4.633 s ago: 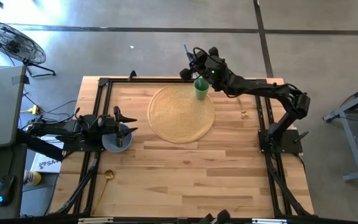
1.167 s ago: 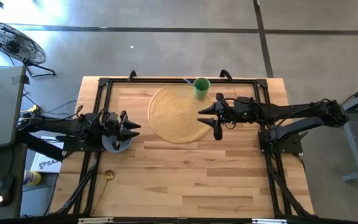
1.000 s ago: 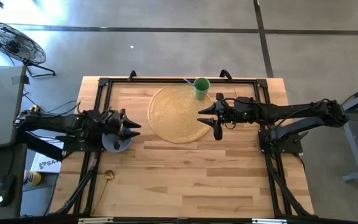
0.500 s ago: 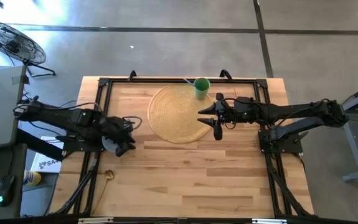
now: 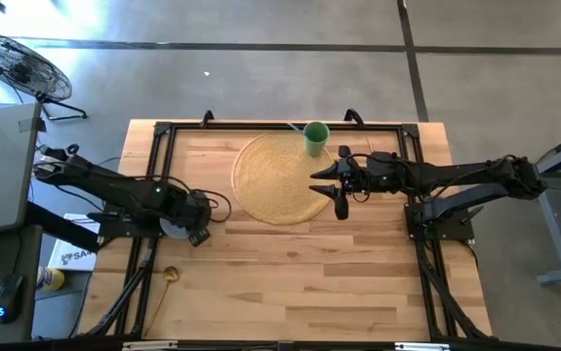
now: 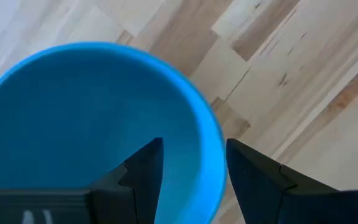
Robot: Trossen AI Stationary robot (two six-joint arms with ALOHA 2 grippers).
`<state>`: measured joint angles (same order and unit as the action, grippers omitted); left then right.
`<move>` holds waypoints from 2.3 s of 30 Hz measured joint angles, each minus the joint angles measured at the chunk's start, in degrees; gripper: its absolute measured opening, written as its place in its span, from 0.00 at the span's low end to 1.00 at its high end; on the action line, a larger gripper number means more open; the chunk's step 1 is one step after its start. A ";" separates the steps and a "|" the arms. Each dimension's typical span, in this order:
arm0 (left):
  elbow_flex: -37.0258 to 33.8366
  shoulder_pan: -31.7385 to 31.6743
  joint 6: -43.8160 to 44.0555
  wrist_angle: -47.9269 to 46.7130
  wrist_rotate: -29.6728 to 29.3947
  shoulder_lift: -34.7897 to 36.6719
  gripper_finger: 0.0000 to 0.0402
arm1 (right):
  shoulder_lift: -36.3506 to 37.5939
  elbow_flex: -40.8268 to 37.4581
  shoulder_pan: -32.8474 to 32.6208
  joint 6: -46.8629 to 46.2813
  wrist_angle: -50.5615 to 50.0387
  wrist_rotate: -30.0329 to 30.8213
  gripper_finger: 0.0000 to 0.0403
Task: Pick & Place Utensil
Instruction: Put the blue bowl on the brown mat to the bottom left of the green cup
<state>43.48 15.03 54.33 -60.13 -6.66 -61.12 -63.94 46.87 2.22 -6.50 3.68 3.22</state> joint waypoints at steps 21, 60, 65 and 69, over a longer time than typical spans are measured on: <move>0.00 1.47 2.19 1.82 0.38 -1.01 0.43 | 0.00 0.00 -0.01 -0.06 -0.02 -0.02 0.35; -0.03 6.75 2.74 3.15 1.67 -12.23 0.37 | 0.00 0.00 -0.02 0.00 0.30 0.00 0.35; -0.02 6.75 2.50 3.20 2.73 -12.31 0.24 | 0.00 0.00 0.00 -0.01 0.39 0.00 0.35; -0.02 6.75 2.40 3.12 3.30 -12.33 0.12 | 0.00 0.00 0.00 0.00 0.39 0.00 0.35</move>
<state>43.46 21.78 56.74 -57.01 -3.35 -73.45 -63.94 46.87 2.22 -6.50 4.08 3.22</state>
